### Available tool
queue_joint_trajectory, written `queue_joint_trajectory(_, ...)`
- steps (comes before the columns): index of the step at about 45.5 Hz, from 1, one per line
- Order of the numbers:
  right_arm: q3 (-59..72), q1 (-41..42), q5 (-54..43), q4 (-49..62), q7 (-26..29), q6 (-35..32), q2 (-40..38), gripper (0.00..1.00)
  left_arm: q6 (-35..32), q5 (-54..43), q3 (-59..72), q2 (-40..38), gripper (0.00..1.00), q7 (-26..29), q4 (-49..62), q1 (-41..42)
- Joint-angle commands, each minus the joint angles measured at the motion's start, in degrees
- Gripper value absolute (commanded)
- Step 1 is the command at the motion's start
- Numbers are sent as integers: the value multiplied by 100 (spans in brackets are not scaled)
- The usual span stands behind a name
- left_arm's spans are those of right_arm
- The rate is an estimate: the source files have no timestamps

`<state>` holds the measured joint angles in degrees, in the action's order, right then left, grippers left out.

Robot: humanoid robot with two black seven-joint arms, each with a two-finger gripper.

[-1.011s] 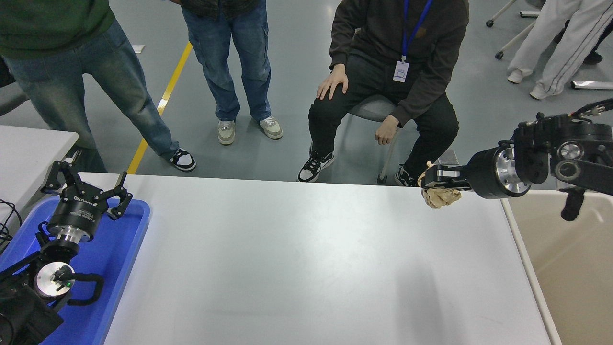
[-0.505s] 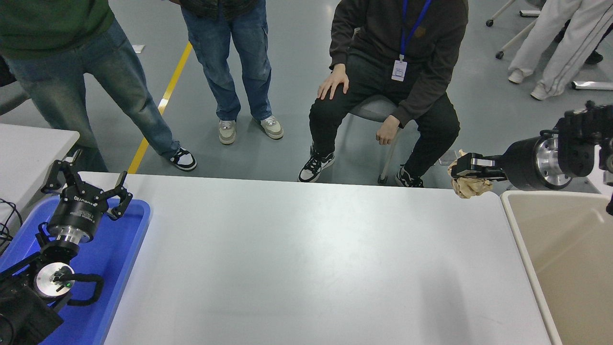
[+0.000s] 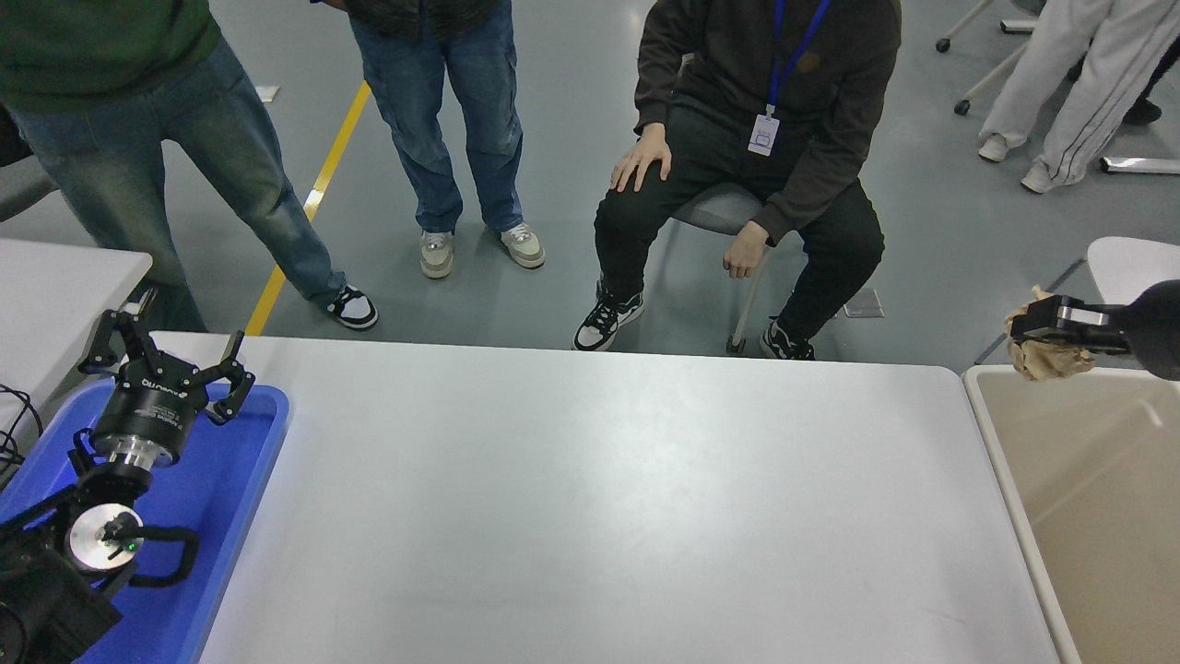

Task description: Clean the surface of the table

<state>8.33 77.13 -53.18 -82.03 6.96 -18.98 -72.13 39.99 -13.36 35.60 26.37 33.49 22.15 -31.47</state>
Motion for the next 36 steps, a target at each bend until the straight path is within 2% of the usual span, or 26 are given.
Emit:
queue_joint_trajectory(1, -7, -356, 62, 451, -432, 131, -267, 0, 0, 0, 0, 0, 100, 0, 0, 0)
queue_joint_trajectory(9, -7, -734, 396, 908, -739, 430, -232, 0, 0, 0, 0, 0, 100, 0, 0, 0)
queue_joint_trajectory(16, -7, -1138, 756, 1584, -1275, 614, -47, 0, 0, 0, 0, 0, 100, 0, 0, 0)
queue_joint_trajectory(36, -16, -2289, 1925, 2612, -1987, 1177, 453, 0, 0, 0, 0, 0, 100, 0, 0, 0)
